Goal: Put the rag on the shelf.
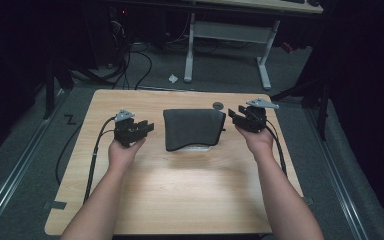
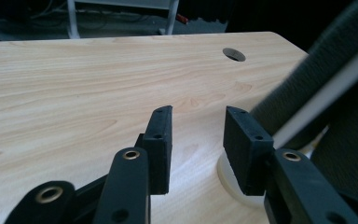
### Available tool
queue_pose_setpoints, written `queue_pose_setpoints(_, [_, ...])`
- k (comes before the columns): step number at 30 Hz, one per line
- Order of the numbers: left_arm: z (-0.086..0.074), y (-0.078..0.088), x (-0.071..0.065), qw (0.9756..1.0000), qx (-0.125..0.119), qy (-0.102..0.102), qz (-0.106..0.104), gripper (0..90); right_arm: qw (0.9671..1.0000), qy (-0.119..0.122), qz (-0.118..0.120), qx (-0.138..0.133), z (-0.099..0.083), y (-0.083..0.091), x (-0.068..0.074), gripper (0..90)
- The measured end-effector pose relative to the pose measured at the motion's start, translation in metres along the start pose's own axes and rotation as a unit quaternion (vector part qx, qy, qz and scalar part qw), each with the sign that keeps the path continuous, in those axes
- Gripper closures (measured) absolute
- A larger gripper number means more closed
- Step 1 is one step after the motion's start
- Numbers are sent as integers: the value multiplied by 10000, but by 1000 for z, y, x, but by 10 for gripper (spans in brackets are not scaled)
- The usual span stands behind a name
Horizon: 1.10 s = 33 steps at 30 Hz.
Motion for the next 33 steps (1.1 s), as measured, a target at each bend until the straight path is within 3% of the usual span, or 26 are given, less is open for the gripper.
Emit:
queue_pose_setpoints(2, [-6,8,-3,10000,-55,0,19,612,9999,27,26,-104,-5,7,3,512])
queue_pose_setpoints(4, [-12,16,-6,10000,-89,-11,1,603,9999,113,47,20,-9,13,7,499])
queue_pose_setpoints(8, [-29,34,-15,9999,-109,-42,-19,577,9995,291,88,-89,-20,29,17,497])
queue_pose_setpoints(14, [-56,69,-31,9994,13,-352,-13,546,9974,660,271,-12,-50,63,46,498])
queue_pose_setpoints(16, [-62,83,-34,9995,-16,-329,-37,533,9970,680,374,-16,-63,76,55,503])
queue_pose_setpoints(19, [-78,99,-43,9992,194,-361,-22,507,9962,746,447,76,-86,93,69,503])
queue_pose_setpoints(21, [-88,106,-53,9990,395,-202,-58,503,9956,821,412,174,-102,103,76,498])
queue_pose_setpoints(23, [-100,109,-72,9975,611,-225,-262,501,9965,759,312,132,-120,115,82,501])
queue_pose_setpoints(25, [-107,107,-85,9954,802,-334,-409,511,9957,681,462,423,-135,122,87,484])
queue_pose_setpoints(27, [-107,103,-96,9920,892,-797,-411,532,9938,906,427,490,-141,124,88,487])
queue_pose_setpoints(28, [-105,101,-97,9902,905,-1005,-339,530,9935,905,438,526,-142,124,88,485])
queue_pose_setpoints(29, [-105,99,-96,9910,883,-960,-312,524,9938,861,443,548,-142,123,87,484])
queue_pose_setpoints(31, [-104,97,-90,9936,840,-652,-379,521,9944,799,427,546,-142,121,85,483])
queue_pose_setpoints(33, [-105,97,-87,9937,872,-593,-371,516,9946,760,442,558,-142,119,83,482])
Point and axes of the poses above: each handheld gripper's, and its own axes: y roughly backward along the jaws, z roughly out of its top, x roughly to its left, the point moved 3 cm from there along -y, roughly forward along the jaws, and after that the axes turned 9 degrees about -x, right-handed, at the moved point
